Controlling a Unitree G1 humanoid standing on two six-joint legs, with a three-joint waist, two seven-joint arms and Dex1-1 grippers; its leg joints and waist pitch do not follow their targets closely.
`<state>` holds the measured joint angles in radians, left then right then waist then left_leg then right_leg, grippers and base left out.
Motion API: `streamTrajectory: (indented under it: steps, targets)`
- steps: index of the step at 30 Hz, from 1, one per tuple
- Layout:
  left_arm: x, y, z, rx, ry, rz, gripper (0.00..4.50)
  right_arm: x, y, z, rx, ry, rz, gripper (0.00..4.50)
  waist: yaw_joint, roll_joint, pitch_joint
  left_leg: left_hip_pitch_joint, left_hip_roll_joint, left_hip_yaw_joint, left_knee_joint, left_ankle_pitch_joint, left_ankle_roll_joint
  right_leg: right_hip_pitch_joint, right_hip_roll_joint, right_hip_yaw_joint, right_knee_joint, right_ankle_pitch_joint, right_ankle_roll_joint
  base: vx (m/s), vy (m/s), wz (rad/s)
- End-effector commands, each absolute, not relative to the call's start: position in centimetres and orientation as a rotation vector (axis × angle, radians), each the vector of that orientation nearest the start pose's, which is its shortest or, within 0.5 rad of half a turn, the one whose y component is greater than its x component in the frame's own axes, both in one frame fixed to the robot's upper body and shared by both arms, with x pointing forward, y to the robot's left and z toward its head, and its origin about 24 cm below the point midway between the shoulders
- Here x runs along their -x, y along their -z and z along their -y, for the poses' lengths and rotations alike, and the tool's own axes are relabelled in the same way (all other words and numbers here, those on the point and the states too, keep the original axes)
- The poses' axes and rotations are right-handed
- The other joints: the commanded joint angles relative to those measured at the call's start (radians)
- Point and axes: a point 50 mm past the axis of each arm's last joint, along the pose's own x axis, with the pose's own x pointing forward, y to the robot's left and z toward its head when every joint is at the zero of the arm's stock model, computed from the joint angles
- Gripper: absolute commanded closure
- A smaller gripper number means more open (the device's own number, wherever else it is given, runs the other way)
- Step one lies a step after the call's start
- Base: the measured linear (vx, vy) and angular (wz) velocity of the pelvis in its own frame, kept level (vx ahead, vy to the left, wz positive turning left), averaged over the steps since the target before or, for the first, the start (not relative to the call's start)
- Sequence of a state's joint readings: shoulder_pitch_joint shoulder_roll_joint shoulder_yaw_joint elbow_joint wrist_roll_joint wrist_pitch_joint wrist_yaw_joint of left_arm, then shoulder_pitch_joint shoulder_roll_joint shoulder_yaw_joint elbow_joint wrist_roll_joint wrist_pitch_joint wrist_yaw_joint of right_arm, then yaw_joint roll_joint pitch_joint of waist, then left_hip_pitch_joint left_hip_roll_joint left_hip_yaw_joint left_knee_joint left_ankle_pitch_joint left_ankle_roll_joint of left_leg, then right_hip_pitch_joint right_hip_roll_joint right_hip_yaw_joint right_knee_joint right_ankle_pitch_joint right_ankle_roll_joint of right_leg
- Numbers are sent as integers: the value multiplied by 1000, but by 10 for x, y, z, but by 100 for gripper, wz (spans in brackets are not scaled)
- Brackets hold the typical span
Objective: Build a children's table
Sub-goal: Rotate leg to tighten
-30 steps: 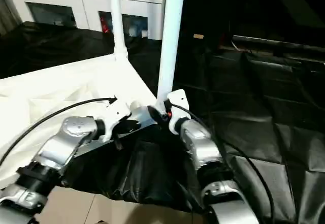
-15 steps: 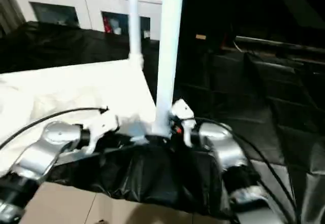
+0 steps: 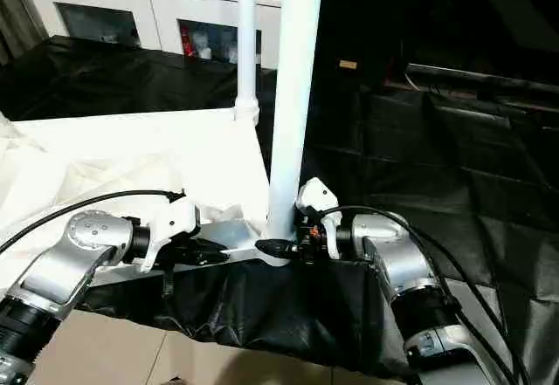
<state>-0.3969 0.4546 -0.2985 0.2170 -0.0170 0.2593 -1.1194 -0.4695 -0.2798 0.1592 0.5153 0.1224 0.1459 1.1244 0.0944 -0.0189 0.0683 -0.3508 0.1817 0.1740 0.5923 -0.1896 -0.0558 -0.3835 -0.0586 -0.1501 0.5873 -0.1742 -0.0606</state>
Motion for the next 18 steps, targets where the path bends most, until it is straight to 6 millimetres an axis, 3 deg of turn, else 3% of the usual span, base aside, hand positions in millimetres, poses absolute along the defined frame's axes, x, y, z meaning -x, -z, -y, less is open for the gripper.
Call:
streamTrajectory:
  steps: [1,3,7,11,15,17,18]
  targets:
    - [-299,-73,-122,-425,1195,-292,450,-301,-38,100,58,-1236,-306,173,-4,-2,-72,5,68,-24,-64,-142,55,53,-115,84,-82,-337,-99,0,0,0]
    - [-309,-75,-115,-414,1100,-266,450,-310,-33,86,19,-1065,-287,176,-8,-1,-73,8,65,-25,-64,-151,45,52,-117,83,-86,-366,-90,0,0,0]
    - [-314,-74,-109,-404,1049,-277,450,-314,-29,73,-11,-952,-282,178,-11,1,-71,13,64,-25,-64,-169,31,48,-119,83,-92,-400,-78,0,0,0]
    - [-324,-73,-100,-378,945,-293,450,-320,-21,58,-17,-764,-309,178,-14,4,-73,12,67,-26,-67,-155,25,46,-118,85,-86,-357,-88,0,0,0]
    - [-327,-72,-94,-389,945,-295,450,-319,-21,45,-11,-772,-283,178,-12,3,-74,9,64,-24,-66,-150,30,50,-121,88,-82,-322,-97,0,0,0]
    - [-327,-71,-94,-394,949,-296,450,-319,-22,44,-18,-785,-273,108,-10,2,-74,7,65,-23,-66,-143,39,51,-122,90,-79,-307,-98,0,0,0]
    - [-326,-71,-94,-394,961,-295,450,-320,-26,45,-46,-802,-256,108,-11,1,-72,7,67,-24,-67,-146,43,51,-120,89,-79,-307,-98,0,0,0]
